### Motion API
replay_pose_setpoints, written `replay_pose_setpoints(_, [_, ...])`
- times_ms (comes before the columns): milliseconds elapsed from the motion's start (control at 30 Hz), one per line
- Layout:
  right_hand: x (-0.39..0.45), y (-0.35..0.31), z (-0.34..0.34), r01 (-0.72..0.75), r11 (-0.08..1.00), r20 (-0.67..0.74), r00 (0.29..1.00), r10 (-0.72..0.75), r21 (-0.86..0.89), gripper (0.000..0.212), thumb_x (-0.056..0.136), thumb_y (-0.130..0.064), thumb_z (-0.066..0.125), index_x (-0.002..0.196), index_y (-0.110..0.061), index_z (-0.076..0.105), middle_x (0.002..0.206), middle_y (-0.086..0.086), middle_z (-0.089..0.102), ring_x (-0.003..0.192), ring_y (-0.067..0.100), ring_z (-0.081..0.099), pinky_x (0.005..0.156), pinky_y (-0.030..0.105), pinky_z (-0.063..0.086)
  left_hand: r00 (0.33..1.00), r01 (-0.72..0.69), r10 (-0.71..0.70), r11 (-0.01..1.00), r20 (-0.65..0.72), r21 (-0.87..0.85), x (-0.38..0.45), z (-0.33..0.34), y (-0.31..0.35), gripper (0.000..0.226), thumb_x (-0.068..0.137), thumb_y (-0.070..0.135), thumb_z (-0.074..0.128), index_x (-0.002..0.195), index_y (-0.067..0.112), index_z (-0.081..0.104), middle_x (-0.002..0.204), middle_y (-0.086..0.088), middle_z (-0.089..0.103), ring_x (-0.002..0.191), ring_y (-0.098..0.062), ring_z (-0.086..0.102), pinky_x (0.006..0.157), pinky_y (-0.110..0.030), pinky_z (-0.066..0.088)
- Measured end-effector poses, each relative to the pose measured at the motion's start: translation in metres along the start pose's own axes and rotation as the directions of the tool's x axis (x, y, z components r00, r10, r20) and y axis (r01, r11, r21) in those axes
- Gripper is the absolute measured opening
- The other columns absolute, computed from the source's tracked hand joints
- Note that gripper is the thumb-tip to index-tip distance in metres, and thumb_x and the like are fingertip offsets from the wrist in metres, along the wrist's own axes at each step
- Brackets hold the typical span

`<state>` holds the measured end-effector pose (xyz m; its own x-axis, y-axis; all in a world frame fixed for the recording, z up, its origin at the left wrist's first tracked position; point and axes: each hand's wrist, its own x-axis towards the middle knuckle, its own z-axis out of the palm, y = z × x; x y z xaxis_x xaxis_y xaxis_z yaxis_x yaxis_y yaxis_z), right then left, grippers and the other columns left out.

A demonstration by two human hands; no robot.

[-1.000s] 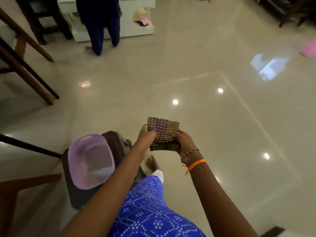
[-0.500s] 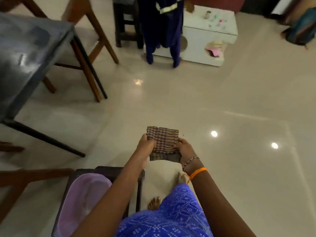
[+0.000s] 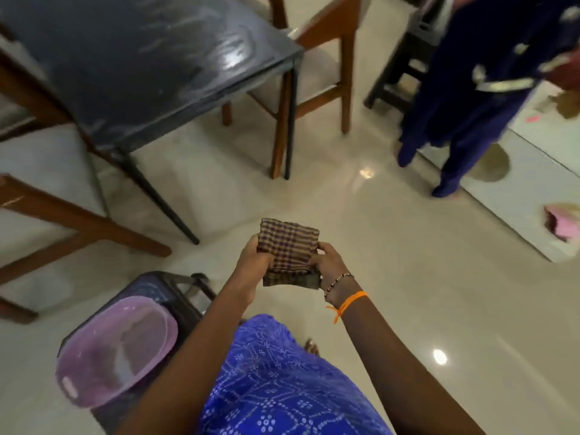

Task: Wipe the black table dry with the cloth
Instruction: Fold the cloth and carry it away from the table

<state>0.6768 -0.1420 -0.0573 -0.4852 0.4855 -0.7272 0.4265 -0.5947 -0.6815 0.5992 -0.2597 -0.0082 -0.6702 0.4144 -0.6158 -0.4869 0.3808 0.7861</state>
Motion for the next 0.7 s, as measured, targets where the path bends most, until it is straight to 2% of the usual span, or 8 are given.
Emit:
replay_pose_setpoints(67, [0.014, -0.010, 0.018, -0.006, 0.999, 0.058, 0.998, 0.009, -0.049, 0.035, 0.083, 0.011, 0.048, 0.112, -0.009, 0.055, 0.083, 0.010, 0.063, 0.071, 0.022, 0.059, 0.054, 0.027, 0.051, 0.996, 0.010, -0.014, 0.999, -0.088, -0.042, 0.014, -0.007, 0.000, 0.046, 0.078, -0.014, 0.033, 0.105, 0.019, 0.049, 0.086, 0.004, 0.059, 0.076, -0.005, 0.055, 0.043, -0.009, 0.045])
replay_pose_setpoints(233, [0.053, -0.030, 0.077, 0.029, 0.977, 0.197, 0.980, 0.014, -0.210, 0.039, 0.086, 0.012, 0.050, 0.123, 0.002, 0.047, 0.105, 0.024, 0.060, 0.072, 0.023, 0.056, 0.065, 0.032, 0.047, 0.948, 0.024, -0.087, 0.979, -0.306, -0.203, 0.060, -0.045, 0.002, 0.038, 0.092, -0.001, 0.033, 0.113, 0.025, 0.051, 0.083, 0.011, 0.061, 0.071, -0.002, 0.059, 0.041, -0.011, 0.045])
replay_pose_setpoints(367, [0.079, -0.055, 0.133, 0.103, 0.921, 0.303, 0.953, 0.017, -0.377, 0.040, 0.086, 0.014, 0.044, 0.124, 0.002, 0.047, 0.094, 0.014, 0.060, 0.079, 0.025, 0.057, 0.063, 0.029, 0.048, 0.882, 0.086, -0.219, 0.945, -0.418, -0.314, 0.087, -0.085, 0.018, 0.033, 0.096, 0.009, 0.032, 0.123, 0.015, 0.050, 0.088, 0.002, 0.060, 0.067, -0.006, 0.054, 0.036, -0.011, 0.042])
replay_pose_setpoints(433, [0.087, -0.063, 0.161, 0.123, 0.892, 0.356, 0.933, 0.045, -0.435, 0.040, 0.086, 0.015, 0.044, 0.124, 0.002, 0.047, 0.101, 0.017, 0.058, 0.091, 0.029, 0.056, 0.065, 0.031, 0.048, 0.879, 0.061, -0.208, 0.942, -0.430, -0.330, 0.092, -0.107, 0.022, 0.038, 0.093, 0.000, 0.034, 0.126, 0.013, 0.047, 0.092, 0.001, 0.058, 0.073, -0.009, 0.056, 0.044, -0.013, 0.045])
replay_pose_setpoints(500, [0.093, -0.066, 0.191, 0.167, 0.855, 0.416, 0.907, 0.062, -0.491, 0.039, 0.085, 0.014, 0.043, 0.121, 0.000, 0.049, 0.106, 0.018, 0.057, 0.096, 0.030, 0.055, 0.067, 0.032, 0.048, 0.863, 0.025, -0.211, 0.925, -0.459, -0.379, 0.089, -0.129, 0.021, 0.039, 0.089, -0.004, 0.037, 0.125, 0.008, 0.047, 0.111, -0.011, 0.060, 0.095, -0.024, 0.062, 0.064, -0.022, 0.049])
replay_pose_setpoints(567, [0.093, -0.062, 0.216, 0.216, 0.813, 0.471, 0.878, 0.079, -0.540, 0.037, 0.085, 0.015, 0.042, 0.116, -0.004, 0.051, 0.107, 0.017, 0.057, 0.097, 0.029, 0.055, 0.069, 0.032, 0.049, 0.834, 0.024, -0.259, 0.899, -0.487, -0.436, 0.082, -0.147, 0.018, 0.038, 0.088, -0.004, 0.040, 0.125, 0.006, 0.046, 0.124, -0.019, 0.056, 0.112, -0.035, 0.056, 0.076, -0.029, 0.046])
replay_pose_setpoints(633, [0.087, -0.052, 0.241, 0.249, 0.762, 0.528, 0.838, 0.140, -0.598, 0.035, 0.086, 0.014, 0.041, 0.111, -0.008, 0.052, 0.105, 0.017, 0.059, 0.093, 0.028, 0.057, 0.068, 0.032, 0.050, 0.776, 0.029, -0.349, 0.852, -0.526, -0.523, 0.076, -0.162, 0.008, 0.037, 0.089, -0.001, 0.042, 0.125, 0.003, 0.046, 0.122, -0.020, 0.056, 0.115, -0.036, 0.054, 0.076, -0.029, 0.045])
replay_pose_setpoints(700, [0.080, -0.040, 0.261, 0.306, 0.694, 0.594, 0.774, 0.217, -0.652, 0.035, 0.086, 0.016, 0.040, 0.114, -0.001, 0.051, 0.105, 0.022, 0.059, 0.087, 0.027, 0.058, 0.067, 0.031, 0.050, 0.670, 0.079, -0.512, 0.769, -0.537, -0.635, 0.067, -0.175, -0.002, 0.034, 0.091, 0.002, 0.044, 0.125, -0.003, 0.047, 0.111, -0.018, 0.057, 0.109, -0.035, 0.056, 0.075, -0.029, 0.044])
